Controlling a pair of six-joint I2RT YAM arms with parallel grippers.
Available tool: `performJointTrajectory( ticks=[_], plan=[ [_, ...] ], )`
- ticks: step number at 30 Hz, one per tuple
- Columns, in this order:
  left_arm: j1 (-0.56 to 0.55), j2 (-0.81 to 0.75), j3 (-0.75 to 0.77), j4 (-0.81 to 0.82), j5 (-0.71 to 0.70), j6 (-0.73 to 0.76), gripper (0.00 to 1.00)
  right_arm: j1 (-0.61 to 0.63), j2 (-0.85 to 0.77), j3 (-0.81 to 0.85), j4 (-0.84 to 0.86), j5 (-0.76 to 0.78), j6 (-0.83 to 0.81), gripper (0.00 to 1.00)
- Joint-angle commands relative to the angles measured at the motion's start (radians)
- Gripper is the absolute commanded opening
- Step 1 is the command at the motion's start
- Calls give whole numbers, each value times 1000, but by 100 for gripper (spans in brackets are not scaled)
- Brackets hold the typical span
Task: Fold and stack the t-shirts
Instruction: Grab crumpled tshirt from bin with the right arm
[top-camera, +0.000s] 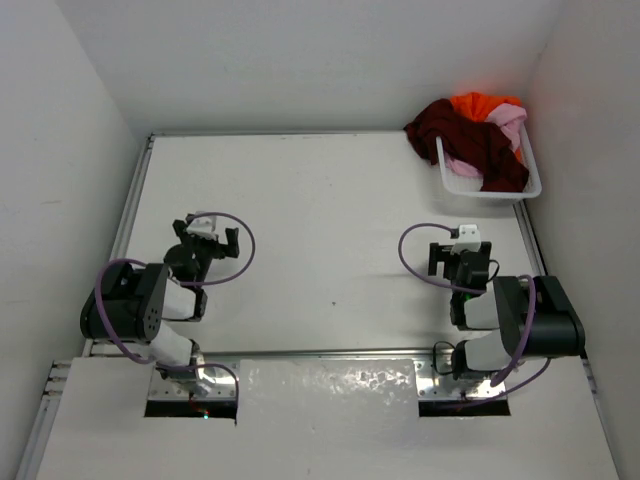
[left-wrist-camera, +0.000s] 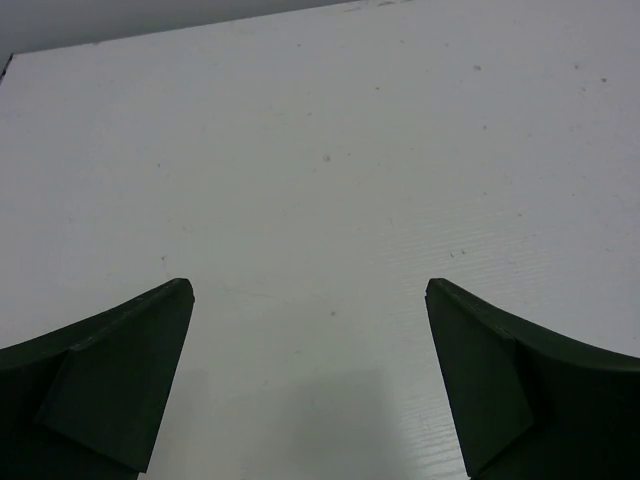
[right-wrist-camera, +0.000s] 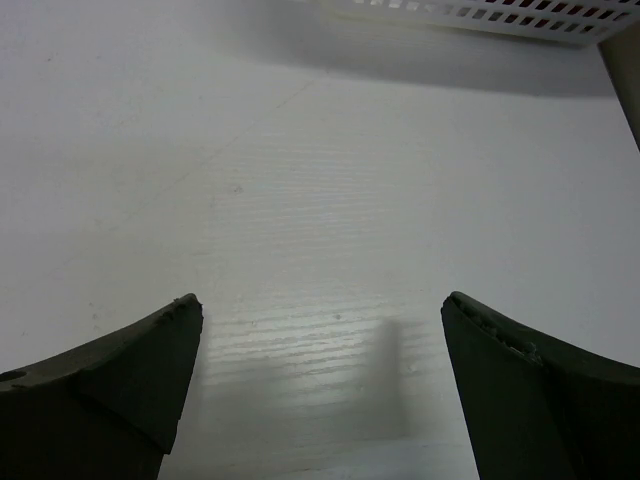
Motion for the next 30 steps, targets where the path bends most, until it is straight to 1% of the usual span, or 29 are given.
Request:
performJointTrajectory(
  ticks=[1,3,4,6,7,8,9,10,11,12,13,14,15,16,17,18,19,20,21,22,23,24,25,26,27,28,29,30],
  plan=[
    [-2,-9,12,76,6,-18,100,2,-4,17,42,0,8,99],
    [-2,-7,12,78,7,-18,100,2,-28,42,-16,3,16,99],
    [-2,-7,12,86,8,-20,100,2,-86,128,-212,0,16,99],
    [-2,7,9,113,9,-24,100,2,-137,262,-451,-49,20,99],
    [18,1,7,130,18,-30,100,2,-165,393,-637,-81,42,99],
    [33,-54,69,-23,55,-34,100,2,-220,509,-760,-215,31,99],
    [34,-76,70,-25,85,-44,100,2,-245,510,-761,-297,31,99],
    [72,-87,257,-424,127,-52,100,2,-271,611,-850,-373,37,99],
    [80,-78,433,-753,142,-28,100,2,-312,658,-878,-436,47,99],
    [80,-3,719,-966,105,65,98,2,-327,706,-896,-523,71,99],
    [81,25,822,-1242,98,112,98,3,-338,788,-889,-532,133,99],
    [80,49,923,-1370,86,162,97,3,-335,831,-878,-518,160,99],
    [80,76,1101,-1467,90,257,96,3,-313,887,-877,-461,177,99],
    [80,85,1178,-1622,87,307,96,3,-265,1054,-946,-436,191,99],
    [78,105,1258,-1690,49,345,96,2,-122,1168,-1031,-404,182,99],
    [75,117,1403,-1783,23,389,96,2,-31,1438,-1229,-356,136,92],
    [75,129,1471,-1818,-3,413,96,2,64,1588,-1324,-318,123,70],
    [75,155,1539,-1845,-49,433,96,2,158,1723,-1417,-273,126,56],
    [77,166,1641,-1868,-66,463,96,0,326,1966,-1541,-215,148,45],
    [77,178,1683,-1875,-83,474,98,-2,397,2063,-1570,-155,146,47],
    [77,200,1722,-1876,-78,465,100,-5,459,2129,-1581,-129,148,61],
    [78,209,1783,-1879,-68,439,100,-8,549,2199,-1570,-110,162,70],
    [78,215,1799,-1873,-60,396,100,-8,580,2208,-1550,-93,162,71],
    [78,226,1808,-1864,-27,312,100,-11,603,2197,-1518,-86,163,72],
    [77,228,1805,-1847,3,287,100,-11,641,2161,-1457,-64,172,75],
    [77,229,1796,-1841,35,269,100,-12,663,2142,-1431,-43,177,78],
    [75,234,1785,-1837,94,247,100,-18,688,2133,-1401,-40,179,78],
    [75,241,1774,-1832,112,232,100,-21,717,2143,-1374,-40,182,78]
  ],
)
